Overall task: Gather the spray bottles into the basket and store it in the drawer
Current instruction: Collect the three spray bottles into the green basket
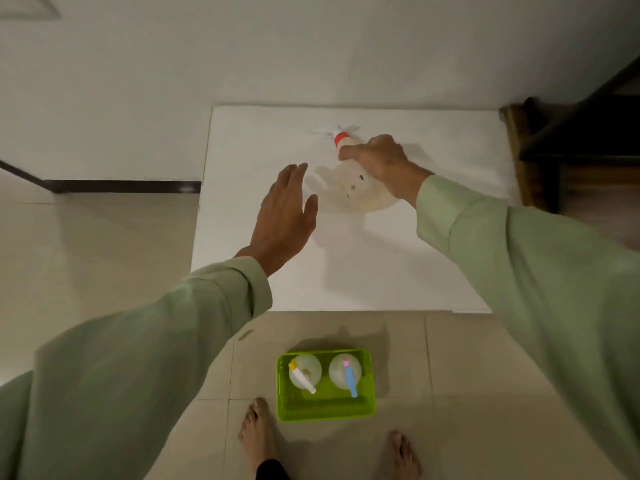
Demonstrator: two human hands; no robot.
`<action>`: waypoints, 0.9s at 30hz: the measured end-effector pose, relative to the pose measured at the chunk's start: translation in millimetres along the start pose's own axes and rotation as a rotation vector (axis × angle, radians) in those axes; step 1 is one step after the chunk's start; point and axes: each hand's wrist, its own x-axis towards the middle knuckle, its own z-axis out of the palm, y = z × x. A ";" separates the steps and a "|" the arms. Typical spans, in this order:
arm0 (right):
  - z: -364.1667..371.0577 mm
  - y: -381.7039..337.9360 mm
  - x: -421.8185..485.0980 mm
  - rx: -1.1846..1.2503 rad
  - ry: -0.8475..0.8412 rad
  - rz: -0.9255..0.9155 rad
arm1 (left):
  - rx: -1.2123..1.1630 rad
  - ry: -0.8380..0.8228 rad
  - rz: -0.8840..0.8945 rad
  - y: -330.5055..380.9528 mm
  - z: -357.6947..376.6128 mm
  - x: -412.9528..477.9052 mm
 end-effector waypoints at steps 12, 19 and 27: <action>31.1 13.8 -58.8 0.257 -0.058 0.128 | -0.010 -0.071 0.057 -30.1 -16.8 -32.1; 26.8 58.0 -155.5 0.435 -0.009 -0.172 | -0.047 0.002 0.053 -19.6 -23.6 -100.2; 47.0 158.0 -280.6 0.572 0.018 -0.287 | -0.070 0.011 -0.041 2.0 8.3 -232.8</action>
